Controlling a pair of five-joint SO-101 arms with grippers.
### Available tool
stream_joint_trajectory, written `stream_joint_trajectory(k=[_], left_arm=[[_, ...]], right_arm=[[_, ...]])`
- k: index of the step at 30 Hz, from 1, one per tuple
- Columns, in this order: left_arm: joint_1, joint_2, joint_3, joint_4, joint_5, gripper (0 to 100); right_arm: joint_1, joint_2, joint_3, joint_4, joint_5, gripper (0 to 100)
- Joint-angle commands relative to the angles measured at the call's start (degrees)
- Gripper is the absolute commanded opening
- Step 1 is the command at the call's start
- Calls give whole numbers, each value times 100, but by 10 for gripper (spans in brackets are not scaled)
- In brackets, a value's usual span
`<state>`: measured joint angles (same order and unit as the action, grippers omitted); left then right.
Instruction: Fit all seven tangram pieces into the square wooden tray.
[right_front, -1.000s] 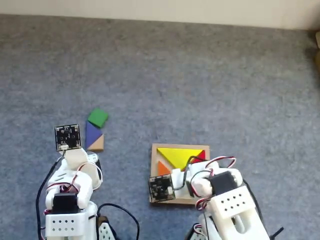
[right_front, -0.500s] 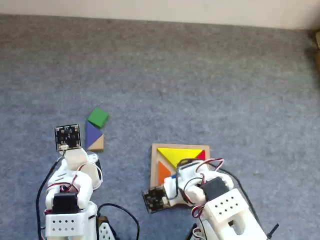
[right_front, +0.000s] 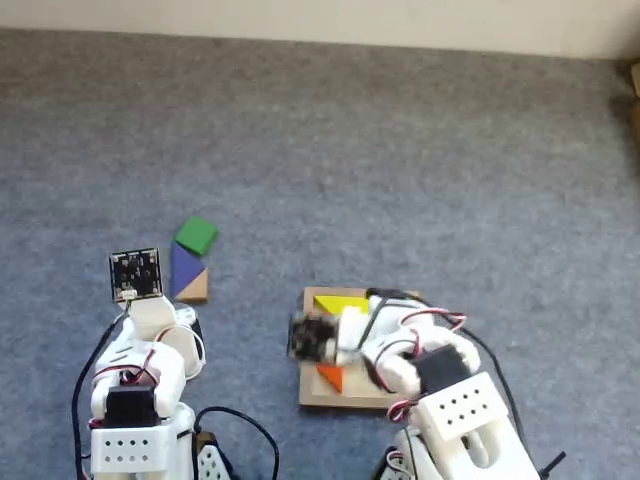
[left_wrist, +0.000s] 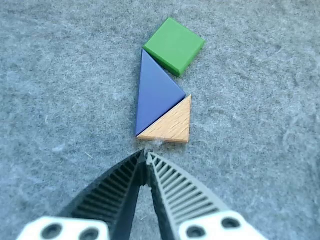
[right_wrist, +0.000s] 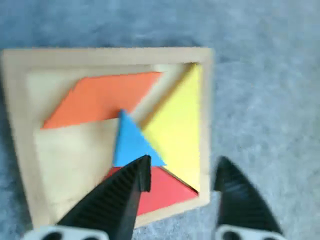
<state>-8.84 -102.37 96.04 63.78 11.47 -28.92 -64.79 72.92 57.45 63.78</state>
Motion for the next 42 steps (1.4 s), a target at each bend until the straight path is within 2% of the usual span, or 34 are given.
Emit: stream_joint_trajectory(k=[1,5,10,14,21,26,32,37,42], left_arm=[[-75,-13,119,9,-35,5],[-75,-13,119,9,-35,5],[-75,-13,119,9,-35,5],[-75,-13,119,9,-35,5],[-75,-13,119,9,-35,5],[-75,-13,119,9,-35,5],[-75,-13,119,9,-35,5],[-75,-13,119,9,-35,5],[-75,-13,119,9,-35,5]], right_arm=[[338,-127,-576,-57,-914,80],[637,-101,-637,-48,-1899,51],[655,-84,-646,-48,-3367,40],[655,84,-1007,92,-4079,40],[444,2176,-3029,1429,-5108,40],[-356,3442,-3714,1648,-5459,40],[-391,3398,-3626,1596,-5758,40],[-400,3345,-2519,356,-6462,40],[-523,3363,-1763,-145,-6541,40]])
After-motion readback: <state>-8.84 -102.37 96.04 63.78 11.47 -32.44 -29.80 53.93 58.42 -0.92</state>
